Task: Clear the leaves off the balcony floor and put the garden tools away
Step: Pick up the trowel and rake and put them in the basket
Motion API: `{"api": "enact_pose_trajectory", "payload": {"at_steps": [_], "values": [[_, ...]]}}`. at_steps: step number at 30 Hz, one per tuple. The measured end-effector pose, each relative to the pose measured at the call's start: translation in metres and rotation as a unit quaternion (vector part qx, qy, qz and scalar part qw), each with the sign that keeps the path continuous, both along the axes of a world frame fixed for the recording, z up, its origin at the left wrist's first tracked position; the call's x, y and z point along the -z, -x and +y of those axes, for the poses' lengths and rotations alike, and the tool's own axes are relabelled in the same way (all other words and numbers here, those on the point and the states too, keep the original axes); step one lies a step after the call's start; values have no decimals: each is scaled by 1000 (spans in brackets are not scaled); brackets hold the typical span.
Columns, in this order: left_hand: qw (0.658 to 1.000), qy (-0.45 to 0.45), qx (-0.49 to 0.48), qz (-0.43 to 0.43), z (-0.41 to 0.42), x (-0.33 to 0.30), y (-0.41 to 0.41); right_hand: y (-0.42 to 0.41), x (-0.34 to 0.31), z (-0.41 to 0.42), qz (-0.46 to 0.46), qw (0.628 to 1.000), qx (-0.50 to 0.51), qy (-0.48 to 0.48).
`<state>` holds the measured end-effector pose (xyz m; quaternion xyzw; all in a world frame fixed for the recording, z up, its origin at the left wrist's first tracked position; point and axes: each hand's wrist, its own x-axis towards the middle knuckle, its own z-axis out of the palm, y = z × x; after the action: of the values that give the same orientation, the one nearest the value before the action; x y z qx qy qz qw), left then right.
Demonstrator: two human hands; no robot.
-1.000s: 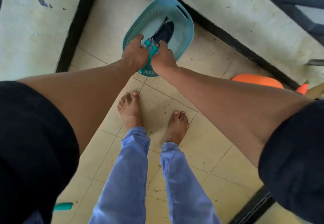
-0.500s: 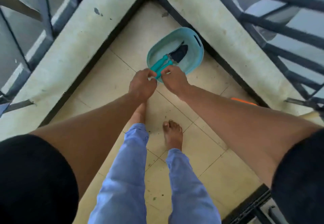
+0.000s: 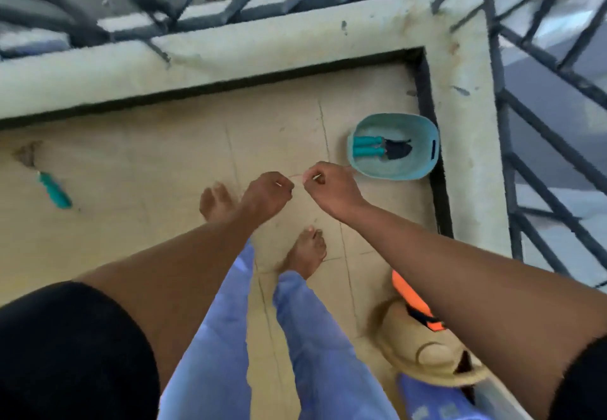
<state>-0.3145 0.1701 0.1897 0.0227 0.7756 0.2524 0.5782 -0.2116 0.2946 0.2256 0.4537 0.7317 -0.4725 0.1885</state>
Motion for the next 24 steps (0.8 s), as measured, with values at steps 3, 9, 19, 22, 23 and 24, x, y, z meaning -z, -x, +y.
{"api": "enact_pose_trajectory", "payload": {"at_steps": [3, 9, 19, 22, 23, 24], "values": [[996, -19, -91, 3, -56, -16, 8, 17, -8, -40, -13, 999, -50, 4], [974, 12, -225, -1, -184, -28, 25, 78, -7, -138, -30, 983, -180, 22], [909, 38, -415, -2, -375, -44, 61, 192, -32, -320, -25, 937, -347, 26], [885, 54, -462, -8, -428, -46, 71, 221, -34, -373, -29, 923, -384, 15], [884, 59, -464, -4, -445, -46, 77, 231, -33, -389, -35, 916, -399, 17], [882, 63, -467, -1, -461, -46, 83, 242, -30, -405, -41, 907, -418, 19]]}}
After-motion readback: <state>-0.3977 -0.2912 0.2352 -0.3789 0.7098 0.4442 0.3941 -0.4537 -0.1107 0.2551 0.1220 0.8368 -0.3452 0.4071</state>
